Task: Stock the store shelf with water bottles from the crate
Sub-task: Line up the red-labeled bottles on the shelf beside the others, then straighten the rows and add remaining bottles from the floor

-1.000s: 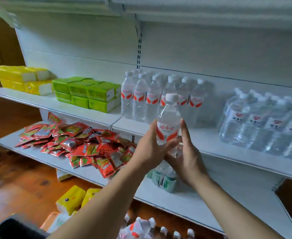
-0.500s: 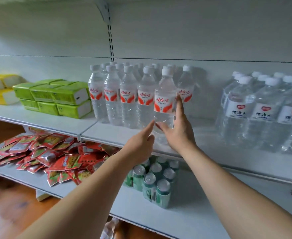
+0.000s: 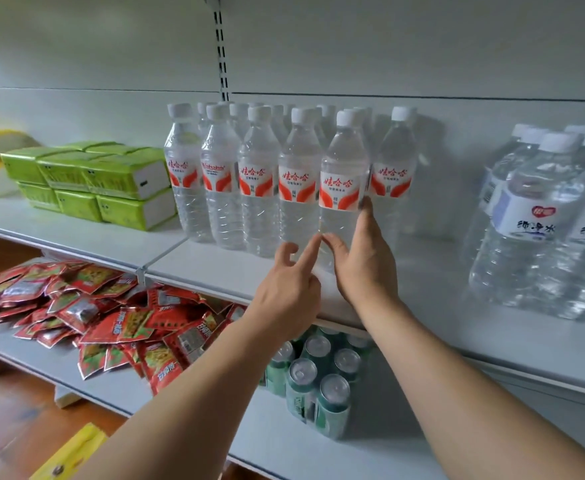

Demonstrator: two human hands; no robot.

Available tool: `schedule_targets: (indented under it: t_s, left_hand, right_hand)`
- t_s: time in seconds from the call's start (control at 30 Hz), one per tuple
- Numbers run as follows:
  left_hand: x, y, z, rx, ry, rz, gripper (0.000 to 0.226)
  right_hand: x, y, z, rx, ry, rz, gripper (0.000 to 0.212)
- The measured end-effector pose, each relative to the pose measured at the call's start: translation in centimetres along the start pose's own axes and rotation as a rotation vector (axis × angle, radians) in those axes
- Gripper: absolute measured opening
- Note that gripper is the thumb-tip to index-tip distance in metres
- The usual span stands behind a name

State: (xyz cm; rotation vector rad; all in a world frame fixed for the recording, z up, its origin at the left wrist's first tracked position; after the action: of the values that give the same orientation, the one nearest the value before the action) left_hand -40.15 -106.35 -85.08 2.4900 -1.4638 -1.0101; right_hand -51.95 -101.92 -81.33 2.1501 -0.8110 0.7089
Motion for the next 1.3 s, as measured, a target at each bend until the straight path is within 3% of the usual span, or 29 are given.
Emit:
schedule_targets:
  t_s: [0.33, 0.4, 0.5, 0.67, 0.8, 0.97, 1.1, 1.3]
  left_hand:
    - [0.9, 0.0, 0.0, 0.007, -0.053, 0.002, 0.06]
    - [0.6, -0.6, -0.7, -0.037, -0.13, -0.008, 0.061]
    - [0.2, -3.8, -2.6, -0.231, -0.358, -0.041, 0.061]
    - [2.9, -13.1, -6.4, -0.388, -0.364, -0.139, 0.062]
    - [5.4, -21.4, -8.4, -0.268, -0.217, -0.176, 0.059]
    - [8.3, -31.3, -7.4, -0.043, -0.064, -0.175, 0.074]
    - [10.7, -37.6, -4.6, 0.168, 0.147, -0.25, 0.079]
    - [13.0, -42.4, -0.6, 0.489, 0.358, -0.32, 0.088]
  right_hand:
    - [-0.4, -1.4, -0.6, -0.023, -0.194, 0.059, 0.067]
    - [0.0, -3.2, -1.4, -0.087, -0.191, 0.001, 0.06]
    - [1.7, -7.6, -2.7, -0.192, -0.116, -0.204, 0.05]
    - [4.9, -15.6, -0.4, 0.037, 0.082, -0.335, 0.052]
    - [7.6, -23.5, 2.8, 0.286, 0.092, -0.367, 0.059]
    - [8.7, -33.0, 6.5, 0.601, -0.047, -0.322, 0.075]
    - [6.1, -39.7, 9.2, 0.847, -0.037, -0.206, 0.079]
    - [0.7, -46.9, 11.8, 1.144, -0.036, -0.179, 0.082]
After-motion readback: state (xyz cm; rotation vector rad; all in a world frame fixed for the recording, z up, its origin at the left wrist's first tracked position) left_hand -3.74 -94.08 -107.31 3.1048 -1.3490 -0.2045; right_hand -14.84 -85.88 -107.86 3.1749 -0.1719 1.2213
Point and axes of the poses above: each hand's wrist, its own y-axis towards the middle knuckle, its own z-axis out of the palm, x = y × z, the point moved 10 cm from there along y, towards the middle knuckle, and after that the axes turned 14 degrees about z, right-handed, at the moved point
